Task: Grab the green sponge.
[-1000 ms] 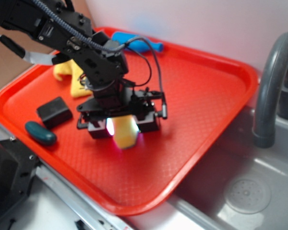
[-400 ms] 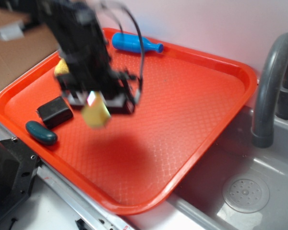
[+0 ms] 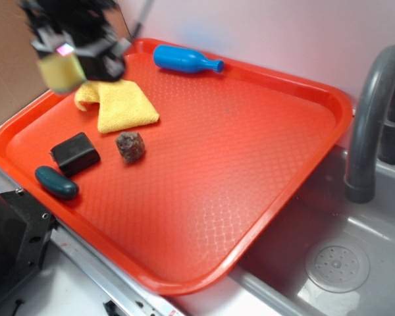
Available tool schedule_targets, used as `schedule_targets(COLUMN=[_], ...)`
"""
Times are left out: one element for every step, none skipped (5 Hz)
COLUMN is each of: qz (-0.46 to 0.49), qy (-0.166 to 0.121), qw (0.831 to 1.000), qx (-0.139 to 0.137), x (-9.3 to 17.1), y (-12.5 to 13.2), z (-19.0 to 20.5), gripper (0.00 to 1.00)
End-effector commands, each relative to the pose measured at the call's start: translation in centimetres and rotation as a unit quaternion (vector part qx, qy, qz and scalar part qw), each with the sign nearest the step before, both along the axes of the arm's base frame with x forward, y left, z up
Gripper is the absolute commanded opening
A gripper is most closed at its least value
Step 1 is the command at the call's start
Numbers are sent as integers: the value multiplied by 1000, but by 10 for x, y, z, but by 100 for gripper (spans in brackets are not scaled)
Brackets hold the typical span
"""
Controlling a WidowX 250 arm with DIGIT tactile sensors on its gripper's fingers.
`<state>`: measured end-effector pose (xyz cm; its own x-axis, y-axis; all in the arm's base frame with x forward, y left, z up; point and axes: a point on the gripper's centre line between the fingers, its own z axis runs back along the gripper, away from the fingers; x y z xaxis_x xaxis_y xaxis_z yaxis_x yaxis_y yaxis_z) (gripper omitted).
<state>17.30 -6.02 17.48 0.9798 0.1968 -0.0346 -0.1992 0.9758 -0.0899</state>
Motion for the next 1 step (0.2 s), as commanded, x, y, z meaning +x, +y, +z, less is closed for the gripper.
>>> schedule_targets(qz=[-15], qy=[-49], qw=[999], qx=[-14], x=[5], y=[14], z=[23], gripper=[0])
